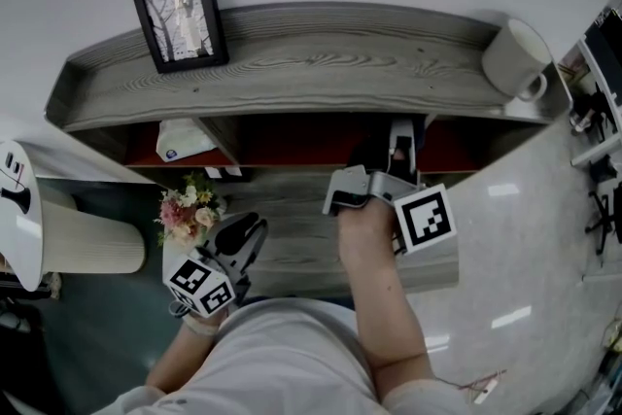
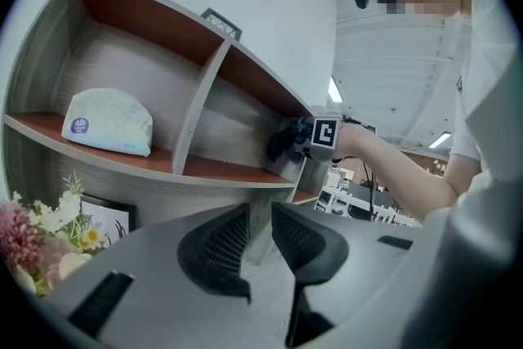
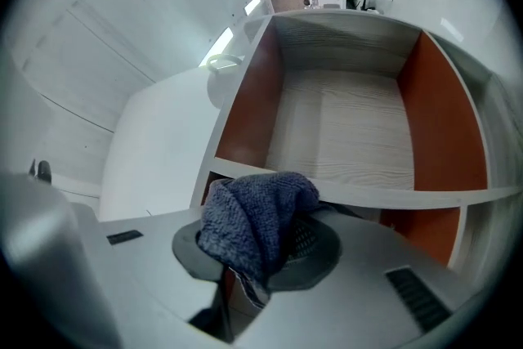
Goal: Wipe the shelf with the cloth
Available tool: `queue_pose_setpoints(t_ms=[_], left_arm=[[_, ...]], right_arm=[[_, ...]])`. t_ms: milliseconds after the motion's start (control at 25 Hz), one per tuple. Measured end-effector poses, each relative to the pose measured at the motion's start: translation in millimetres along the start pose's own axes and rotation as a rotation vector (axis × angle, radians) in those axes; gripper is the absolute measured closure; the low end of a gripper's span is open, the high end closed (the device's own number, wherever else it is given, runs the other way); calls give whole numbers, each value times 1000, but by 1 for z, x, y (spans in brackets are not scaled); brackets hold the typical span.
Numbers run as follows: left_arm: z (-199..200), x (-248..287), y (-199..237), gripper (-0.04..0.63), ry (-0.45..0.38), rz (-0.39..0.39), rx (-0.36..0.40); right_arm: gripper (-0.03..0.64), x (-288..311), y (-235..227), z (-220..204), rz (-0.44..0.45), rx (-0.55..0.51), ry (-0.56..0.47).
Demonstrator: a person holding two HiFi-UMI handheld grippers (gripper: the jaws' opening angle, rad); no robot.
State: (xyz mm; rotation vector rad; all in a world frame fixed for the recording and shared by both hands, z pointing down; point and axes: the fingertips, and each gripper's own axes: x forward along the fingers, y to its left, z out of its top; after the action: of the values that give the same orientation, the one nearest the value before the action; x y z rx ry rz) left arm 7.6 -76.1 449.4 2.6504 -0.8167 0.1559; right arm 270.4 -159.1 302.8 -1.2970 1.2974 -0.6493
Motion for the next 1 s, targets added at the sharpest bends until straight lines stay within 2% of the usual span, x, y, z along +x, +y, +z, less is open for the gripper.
queue_pose_setpoints(t_ms=[400, 800, 1000], left_arm=[[-1, -9, 6, 502, -5, 43, -1], [-3, -18, 12, 503, -7, 92, -10], [-5, -19, 13, 502, -3, 101, -16]], right_arm=[[534, 28, -11, -3, 32, -1, -25], [534, 57, -34, -9, 29, 47, -39], [534, 63, -40, -11, 15, 20, -55]])
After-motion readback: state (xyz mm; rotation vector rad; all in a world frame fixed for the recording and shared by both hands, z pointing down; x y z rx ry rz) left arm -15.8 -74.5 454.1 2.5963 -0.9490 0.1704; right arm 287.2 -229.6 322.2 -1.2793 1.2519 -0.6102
